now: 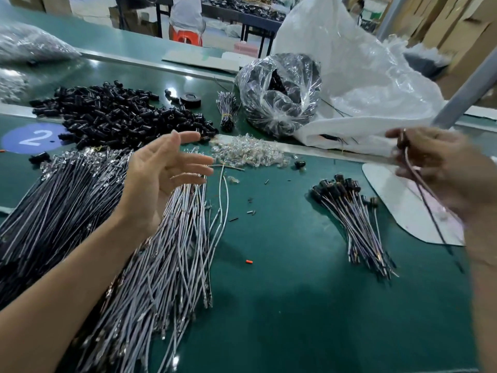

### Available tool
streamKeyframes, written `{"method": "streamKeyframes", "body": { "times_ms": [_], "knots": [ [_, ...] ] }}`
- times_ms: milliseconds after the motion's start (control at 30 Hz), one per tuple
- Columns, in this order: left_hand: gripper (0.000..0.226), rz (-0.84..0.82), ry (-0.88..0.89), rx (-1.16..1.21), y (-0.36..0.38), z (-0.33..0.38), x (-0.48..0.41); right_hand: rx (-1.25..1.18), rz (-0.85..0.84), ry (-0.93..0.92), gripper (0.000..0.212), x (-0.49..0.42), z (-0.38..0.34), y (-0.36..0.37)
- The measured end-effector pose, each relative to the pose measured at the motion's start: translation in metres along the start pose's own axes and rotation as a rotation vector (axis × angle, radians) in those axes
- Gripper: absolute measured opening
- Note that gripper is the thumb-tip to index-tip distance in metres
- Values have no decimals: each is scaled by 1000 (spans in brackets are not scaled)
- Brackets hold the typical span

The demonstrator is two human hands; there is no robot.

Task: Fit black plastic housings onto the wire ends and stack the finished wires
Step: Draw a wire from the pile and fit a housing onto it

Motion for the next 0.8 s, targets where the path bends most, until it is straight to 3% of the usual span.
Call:
{"method": "streamKeyframes", "body": {
  "times_ms": [200, 333, 500, 600, 633, 700, 800],
  "knots": [
    [32, 189, 60, -38, -6, 0, 0, 772, 9, 75, 26, -28, 47, 7],
    [18, 314, 61, -186, -12, 0, -4, 1227, 108, -9, 39, -40, 56, 36],
    [13, 284, -23, -253, -9, -3, -6, 992, 82, -386, 15, -18, 46, 110],
    [11, 291, 56, -270, -10, -1, -8, 787, -38, -469, 9, 7, 59, 174],
    [9, 312, 93, -361, -13, 0, -10, 731, -58, -474, 10, 14, 66, 191],
    [7, 297, 145, -772, -21, 3, -16, 688, -50, -508, 13, 25, 78, 215],
    [13, 56, -39, -1360, -31, 11, -20, 643, -19, -567, 13, 29, 89, 221]
  ]
}}
Point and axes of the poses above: each hand's wrist, its own x-axis away from the middle knuckle, its own y-axis out of the palm, z = x × y, the point moved 1 cm from there along -x, towards the middle knuckle, and after that the axes turned 3 degrees about z, right-handed, at the moved point
